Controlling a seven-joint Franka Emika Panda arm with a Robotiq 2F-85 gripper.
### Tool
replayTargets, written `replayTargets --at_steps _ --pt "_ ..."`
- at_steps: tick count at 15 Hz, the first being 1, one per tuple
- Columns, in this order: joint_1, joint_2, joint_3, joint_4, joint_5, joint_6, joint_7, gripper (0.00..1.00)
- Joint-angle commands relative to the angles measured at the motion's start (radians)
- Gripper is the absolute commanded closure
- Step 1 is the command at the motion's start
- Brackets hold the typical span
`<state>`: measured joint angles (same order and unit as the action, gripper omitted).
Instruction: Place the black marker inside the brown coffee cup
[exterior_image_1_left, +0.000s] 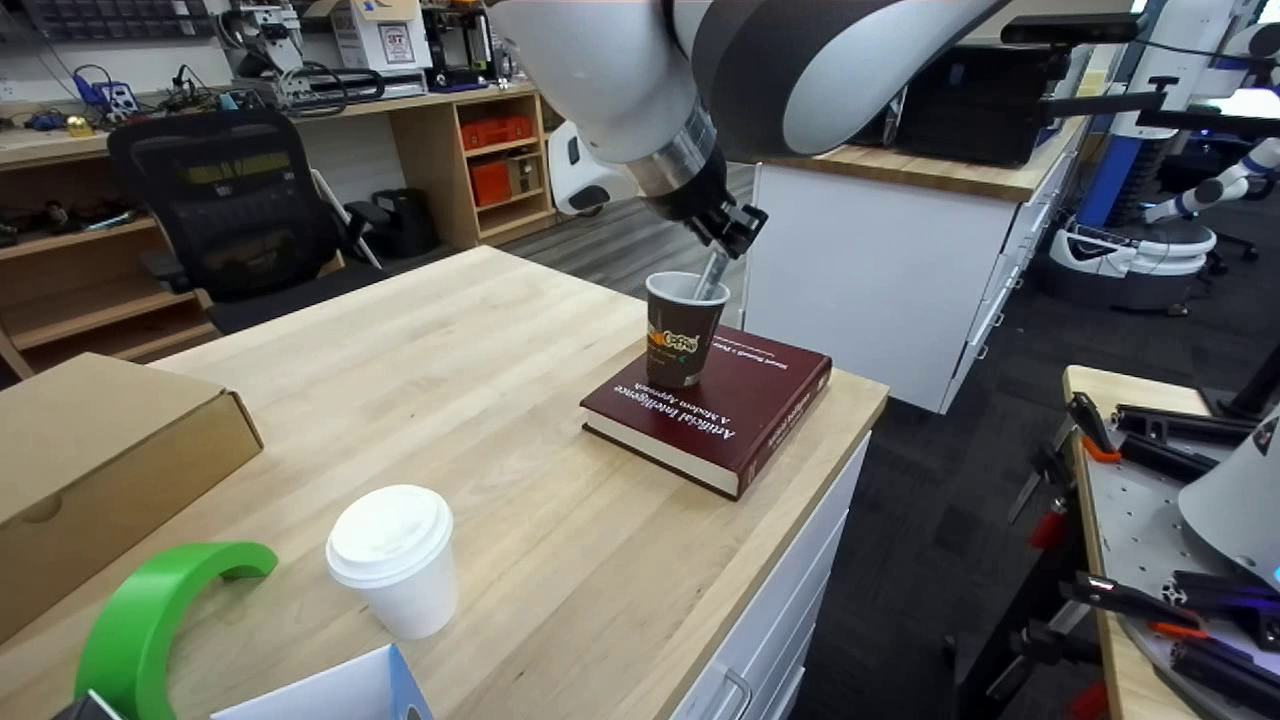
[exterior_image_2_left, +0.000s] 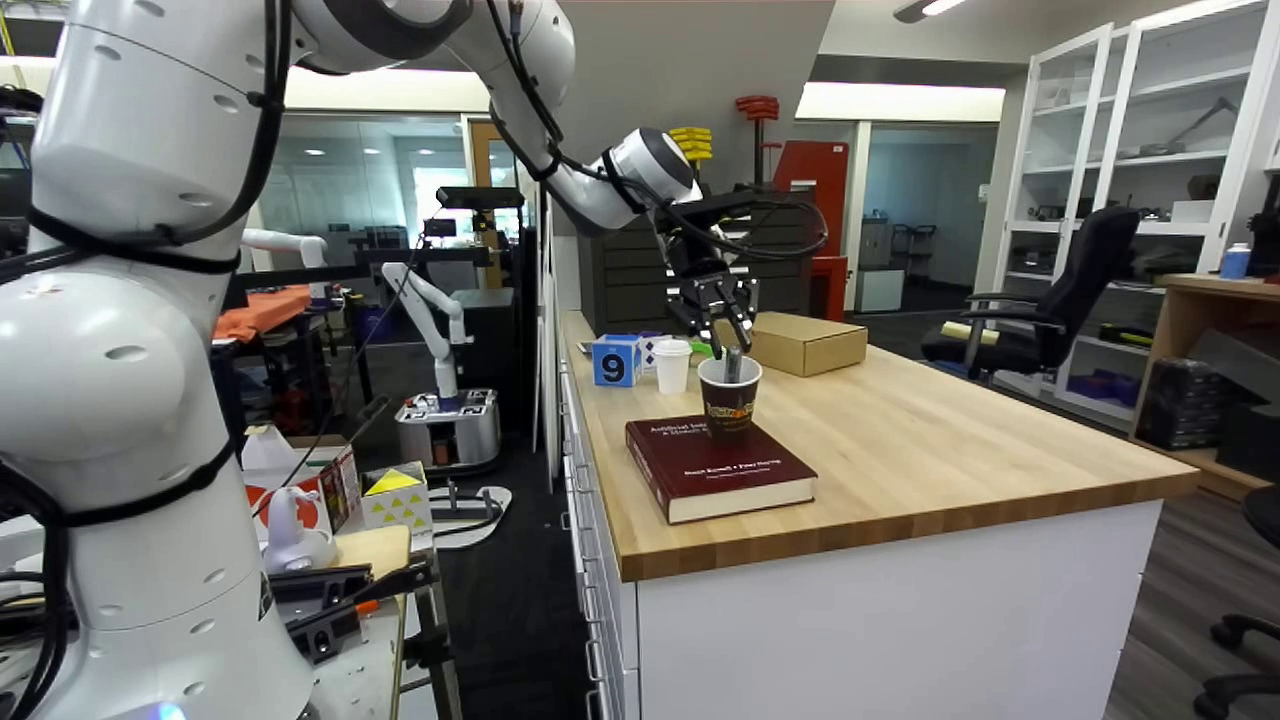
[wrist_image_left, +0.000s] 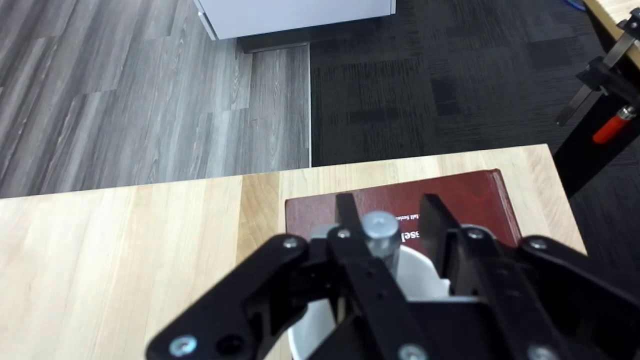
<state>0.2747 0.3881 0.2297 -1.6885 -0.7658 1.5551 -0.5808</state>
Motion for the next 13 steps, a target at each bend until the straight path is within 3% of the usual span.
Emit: replayTargets --at_steps 1,6,7,8,10,13 --pt "-0.008 -0.011 0.007 0.04 0.009 -0.012 -0.03 0.33" --pt "-0.038 -0.071 0.004 0.055 0.097 0.016 -0.007 0.02" --pt "-0.051 -0.085 0.001 0.058 0.143 0.016 0.002 0.0" --pt "-0.02 -0.037 -0.002 0.076 0.085 -0.001 -0.005 0.12" --pt "-0.034 -0.057 -0.005 0.08 0.121 -0.001 -0.006 0.0" --pt "-0.038 -0.064 -0.005 0.08 0.131 -0.001 -0.006 0.0"
